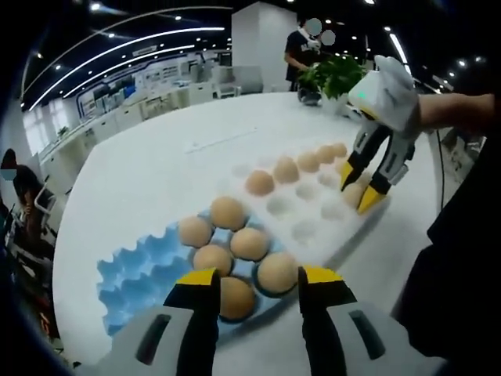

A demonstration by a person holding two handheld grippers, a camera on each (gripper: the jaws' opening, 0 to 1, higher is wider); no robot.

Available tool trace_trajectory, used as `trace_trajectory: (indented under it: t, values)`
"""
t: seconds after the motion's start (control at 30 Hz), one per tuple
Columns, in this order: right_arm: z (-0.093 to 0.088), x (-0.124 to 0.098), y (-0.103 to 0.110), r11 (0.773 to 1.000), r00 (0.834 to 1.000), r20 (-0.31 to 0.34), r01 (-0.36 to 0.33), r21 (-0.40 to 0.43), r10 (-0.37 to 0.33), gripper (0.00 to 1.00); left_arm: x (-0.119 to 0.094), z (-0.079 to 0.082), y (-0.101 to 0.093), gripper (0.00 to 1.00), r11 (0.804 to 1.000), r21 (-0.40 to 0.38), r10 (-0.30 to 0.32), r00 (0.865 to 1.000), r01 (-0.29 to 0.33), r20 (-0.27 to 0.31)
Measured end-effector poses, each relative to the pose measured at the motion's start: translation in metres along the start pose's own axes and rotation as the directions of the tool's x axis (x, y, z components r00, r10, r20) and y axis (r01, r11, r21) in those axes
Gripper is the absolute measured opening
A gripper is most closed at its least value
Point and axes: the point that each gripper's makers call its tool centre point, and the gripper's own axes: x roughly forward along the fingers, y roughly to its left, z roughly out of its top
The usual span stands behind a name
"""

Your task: Place the egg into an empty slot of the egg tray after lifting it from the table, then release the egg inside the slot.

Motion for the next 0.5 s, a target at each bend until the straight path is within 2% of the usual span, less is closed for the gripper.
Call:
trace_trajectory:
  t: [0.13,0.3,0.43,0.5]
  values:
    - [0.000,-0.001,0.000,1.000,1.000,0.017,-0.003,0.010,0.003,0.29,0.005,0.004,-0.007,0.41,1.000,-0.004,-0.012,1.000,0.012,0.007]
    - [0.001,-0.001,-0.001,0.999,0.999,0.039,0.002,0.037,-0.004,0.28,0.005,0.014,-0.024,0.41,0.996,0.065,-0.056,0.998,0.054,0.026]
    - [0.002,-0.004,-0.003,0.995,0.997,0.073,-0.005,0.104,-0.003,0.27,0.008,0.013,-0.033,0.41,0.993,0.095,-0.073,0.997,0.072,0.007]
    - [0.007,-0.006,-0.004,0.986,0.992,0.121,0.002,0.168,-0.023,0.27,0.007,0.015,-0.038,0.41,0.992,0.101,-0.083,0.997,0.081,0.009]
